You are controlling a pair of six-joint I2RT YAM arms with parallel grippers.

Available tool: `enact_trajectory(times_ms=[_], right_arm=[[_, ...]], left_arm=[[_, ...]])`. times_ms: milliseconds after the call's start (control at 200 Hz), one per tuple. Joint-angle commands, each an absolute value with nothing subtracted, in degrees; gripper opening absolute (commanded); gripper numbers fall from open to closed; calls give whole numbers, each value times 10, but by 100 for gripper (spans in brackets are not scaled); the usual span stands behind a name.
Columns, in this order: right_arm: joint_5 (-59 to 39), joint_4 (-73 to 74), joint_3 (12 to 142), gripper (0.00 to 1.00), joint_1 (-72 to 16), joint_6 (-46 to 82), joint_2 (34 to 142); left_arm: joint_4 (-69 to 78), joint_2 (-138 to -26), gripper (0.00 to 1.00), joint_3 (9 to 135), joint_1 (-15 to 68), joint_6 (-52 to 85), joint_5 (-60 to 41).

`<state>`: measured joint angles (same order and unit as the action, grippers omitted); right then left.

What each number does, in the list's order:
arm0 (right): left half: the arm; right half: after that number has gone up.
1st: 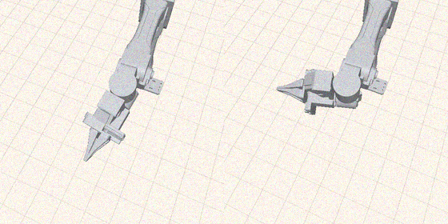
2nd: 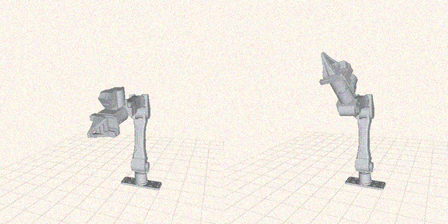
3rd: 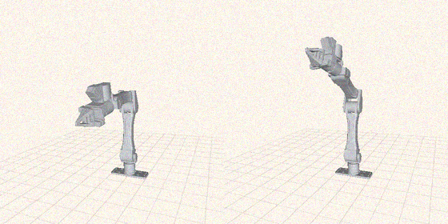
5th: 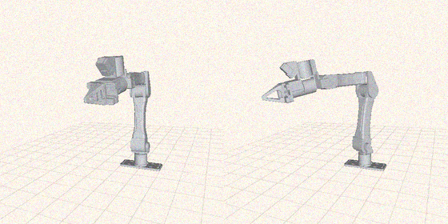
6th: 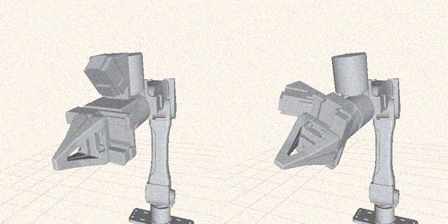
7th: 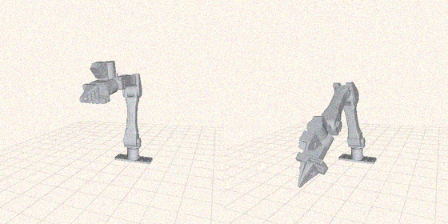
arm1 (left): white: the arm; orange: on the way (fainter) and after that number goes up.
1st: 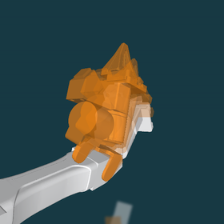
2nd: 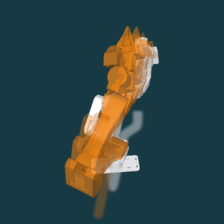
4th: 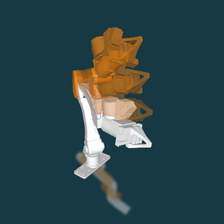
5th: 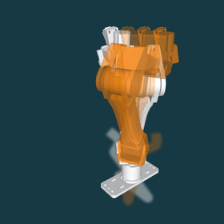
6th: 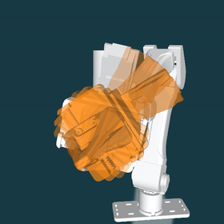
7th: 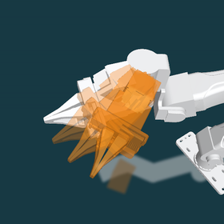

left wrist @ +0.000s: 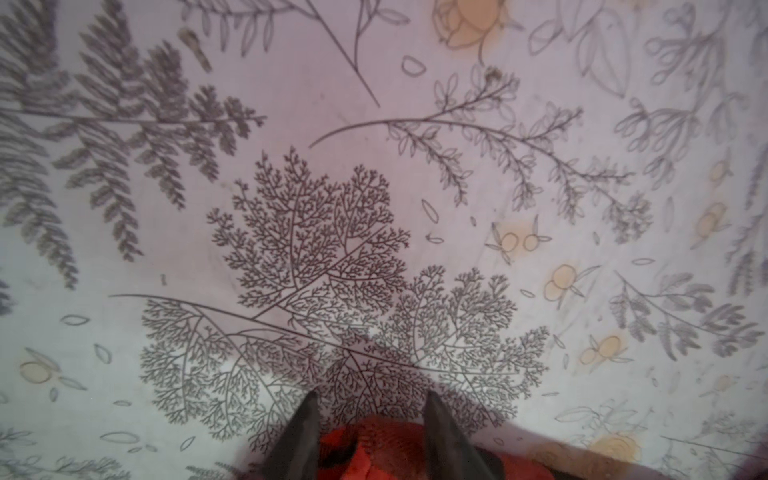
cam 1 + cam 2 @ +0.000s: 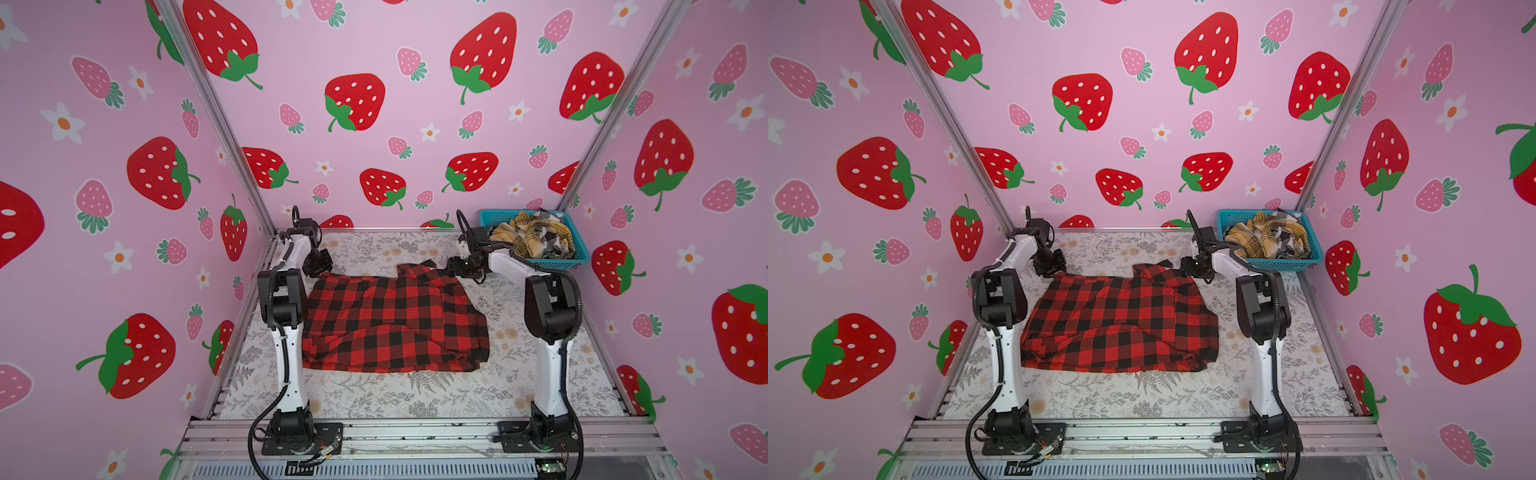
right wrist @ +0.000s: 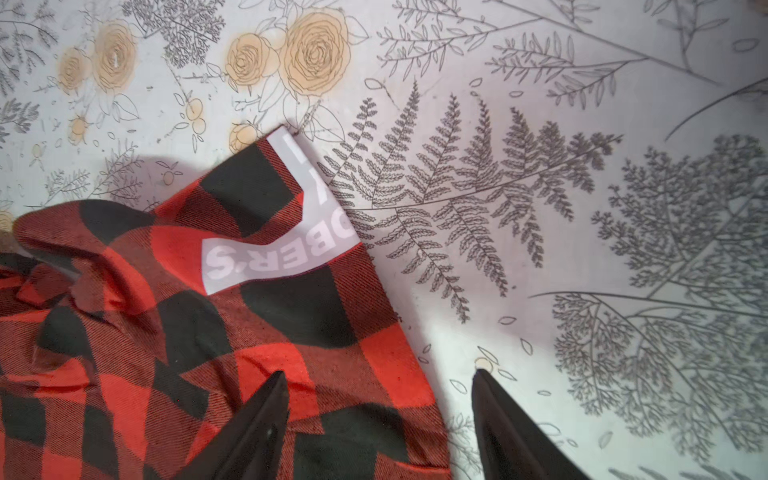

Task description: Fold and stack the long sleeve shirts

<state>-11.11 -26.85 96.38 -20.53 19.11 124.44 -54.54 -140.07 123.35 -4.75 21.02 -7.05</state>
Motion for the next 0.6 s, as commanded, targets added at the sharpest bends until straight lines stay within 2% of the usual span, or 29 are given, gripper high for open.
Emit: enact_trajectory(times_ms=[0,40,370,440,480,520,595], right_arm=[[-116,-294,983,72,-200,168,1265],[-118,-298,987,71,-200,166,1272],[-165,-283,1069,60,-200,163,1356],[-175,-287,1086,53,-201,161,1369],[-183,-289,1091,40,-200,159,1374],[-187,-289,1093,33,-200,157,1376],[-198,-291,1088,29,-200,154,1373]], left_arm=[[-573,-1415,14,1251,-47,208,-73],[-575,-1415,0,1253,-47,208,-72],[-543,-1358,0,1196,-53,201,-60],[-538,-1352,0,1188,-55,200,-60],[-537,-1350,0,1184,-55,199,-60],[-535,-1348,0,1181,-56,198,-58],[-534,-1347,0,1176,-58,199,-56]])
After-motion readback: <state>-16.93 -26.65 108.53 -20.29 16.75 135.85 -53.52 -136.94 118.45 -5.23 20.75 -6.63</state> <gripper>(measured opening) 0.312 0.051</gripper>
